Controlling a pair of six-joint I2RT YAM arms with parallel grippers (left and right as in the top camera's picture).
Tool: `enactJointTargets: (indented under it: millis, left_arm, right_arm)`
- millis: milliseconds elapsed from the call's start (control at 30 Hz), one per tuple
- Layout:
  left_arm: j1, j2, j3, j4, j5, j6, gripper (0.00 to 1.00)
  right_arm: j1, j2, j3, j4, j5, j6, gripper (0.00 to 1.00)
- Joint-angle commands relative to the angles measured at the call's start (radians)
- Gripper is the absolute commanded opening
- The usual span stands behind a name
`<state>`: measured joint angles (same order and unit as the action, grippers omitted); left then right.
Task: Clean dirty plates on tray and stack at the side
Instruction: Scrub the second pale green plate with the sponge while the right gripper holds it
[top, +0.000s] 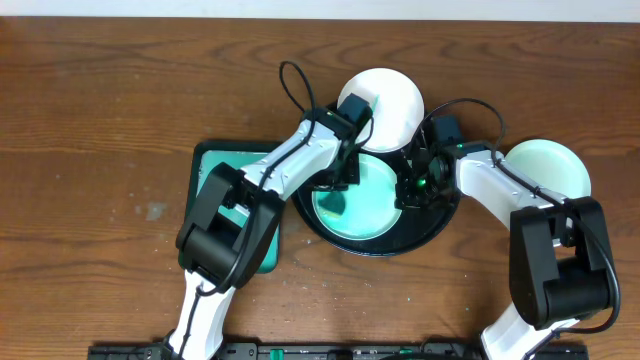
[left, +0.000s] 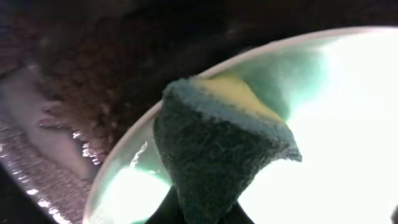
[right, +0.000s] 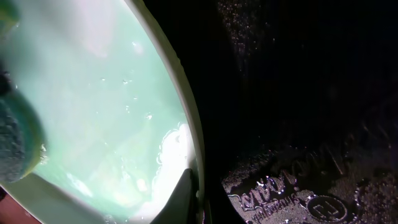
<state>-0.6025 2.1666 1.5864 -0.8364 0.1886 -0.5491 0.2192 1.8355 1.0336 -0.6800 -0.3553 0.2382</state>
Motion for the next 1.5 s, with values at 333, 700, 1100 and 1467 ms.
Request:
enactJointTargets:
  millis: [333, 700, 1100, 1467]
  left_arm:
    - [-0.095, 0.161, -0.013, 0.139, 0.466, 0.071, 0.08]
    - [-0.071, 0.16, 0.002, -0.006, 0.395, 0.006, 0.07]
    - [0.012, 0.119, 0.108, -0.259, -0.232, -0.081, 0.07]
    - [0.017, 0.108, 0.168, -0.199, -0.5, 0.029, 0.07]
  right_arm:
    - [-0.002, 0.036, -0.016, -0.004, 0.097, -0.019, 0.01]
    - [-0.002, 0.036, -0.016, -0.005, 0.097, -0.019, 0.01]
    - [-0.002, 0.036, -0.016, -0.003, 0.097, -0.019, 0.01]
    - [-0.002, 0.036, -0.016, 0.003, 0.116, -0.019, 0.01]
